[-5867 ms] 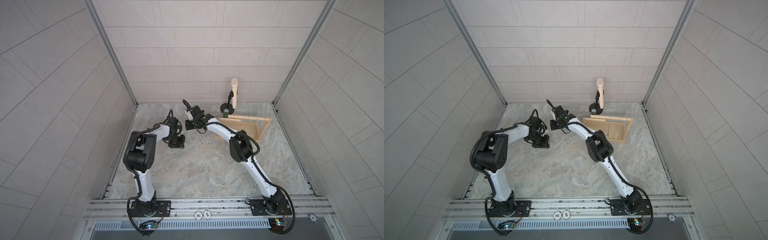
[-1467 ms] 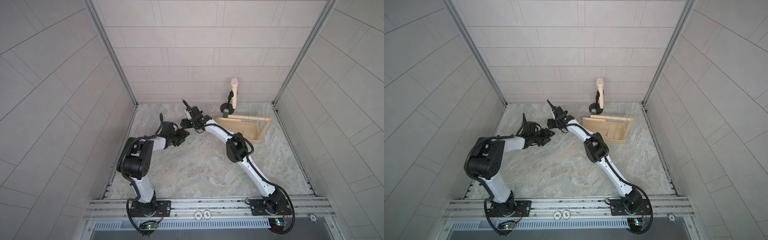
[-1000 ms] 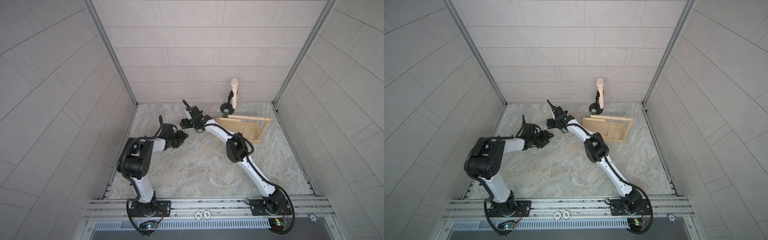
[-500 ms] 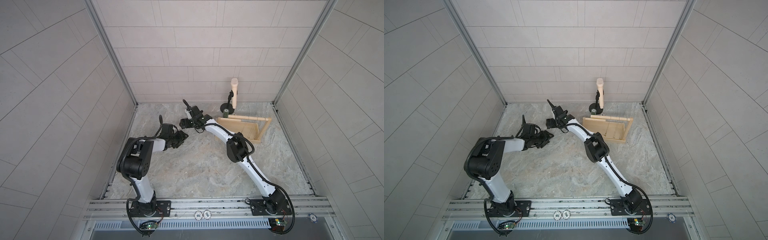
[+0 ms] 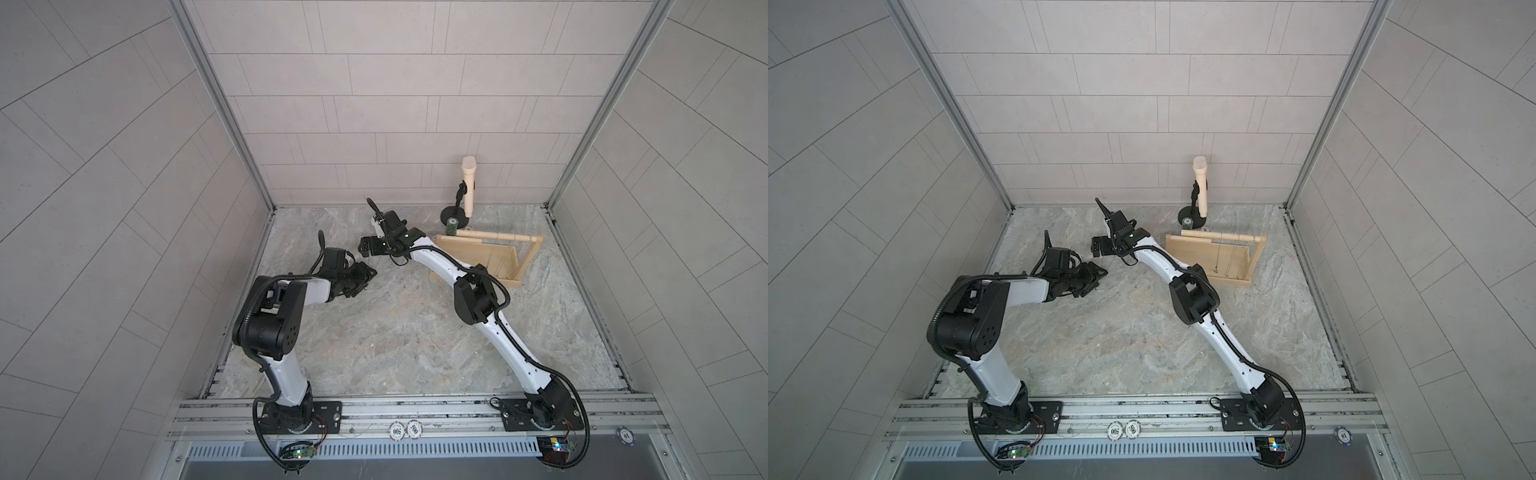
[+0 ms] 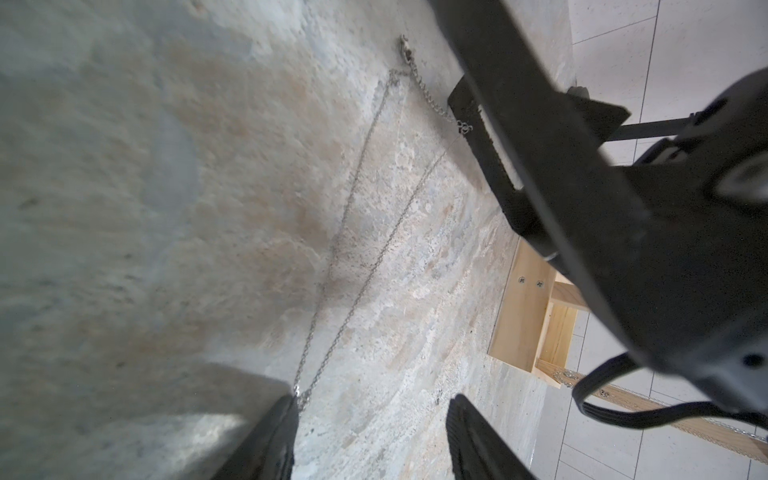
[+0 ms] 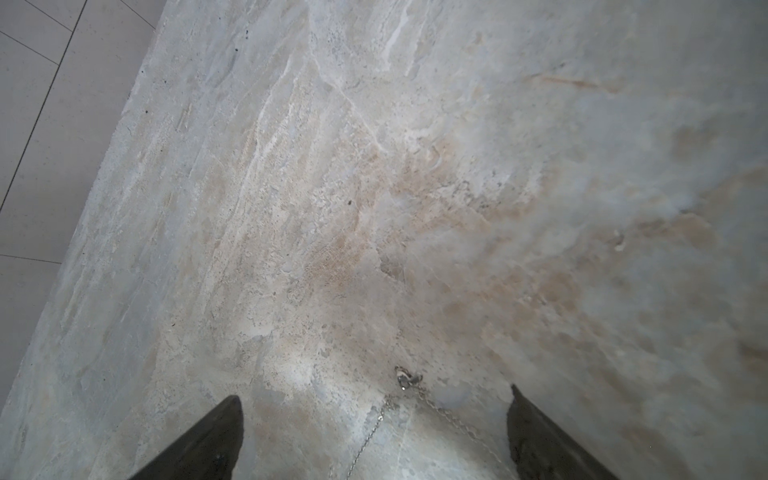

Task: Take the necklace off the jewelry display stand
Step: Place the necklace at the center of the board.

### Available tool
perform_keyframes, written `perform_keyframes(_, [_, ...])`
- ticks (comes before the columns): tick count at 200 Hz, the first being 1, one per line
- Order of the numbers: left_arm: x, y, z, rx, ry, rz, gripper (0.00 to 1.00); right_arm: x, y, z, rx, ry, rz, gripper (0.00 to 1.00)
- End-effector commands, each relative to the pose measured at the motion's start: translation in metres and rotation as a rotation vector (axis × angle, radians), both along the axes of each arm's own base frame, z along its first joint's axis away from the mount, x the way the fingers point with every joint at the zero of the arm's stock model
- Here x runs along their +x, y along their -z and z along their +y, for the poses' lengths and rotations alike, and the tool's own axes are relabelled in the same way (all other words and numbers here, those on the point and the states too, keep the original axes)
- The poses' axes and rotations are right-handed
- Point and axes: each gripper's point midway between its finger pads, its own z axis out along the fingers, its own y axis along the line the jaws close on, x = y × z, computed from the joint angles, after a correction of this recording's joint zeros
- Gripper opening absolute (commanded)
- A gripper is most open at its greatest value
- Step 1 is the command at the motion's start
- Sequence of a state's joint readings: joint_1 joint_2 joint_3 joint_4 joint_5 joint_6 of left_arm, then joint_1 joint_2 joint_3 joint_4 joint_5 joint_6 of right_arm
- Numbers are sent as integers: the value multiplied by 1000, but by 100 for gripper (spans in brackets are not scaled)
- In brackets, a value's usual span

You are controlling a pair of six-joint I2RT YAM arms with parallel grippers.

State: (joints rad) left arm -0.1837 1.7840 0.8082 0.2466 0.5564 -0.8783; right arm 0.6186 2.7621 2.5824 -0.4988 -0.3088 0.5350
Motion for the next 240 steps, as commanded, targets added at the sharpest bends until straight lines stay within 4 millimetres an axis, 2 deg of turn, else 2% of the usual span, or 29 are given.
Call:
perform_keyframes(1, [-27,31,6,39,1,131,63,-1,-41,-2,41,19,-15,100])
perform_keyframes(65, [-33,34,8,51,4,146,63,1,-41,-2,57,18,-10,100])
perform_keyframes(129, [-52,40,12,71,12,179,63,4,-60,-1,101,23,-27,100])
perform_keyframes(191, [-66,46,15,78,11,200,63,3,-57,-2,94,28,-13,100])
perform_keyframes(240, [-79,50,18,77,7,212,63,-1,-67,-2,95,20,-16,100])
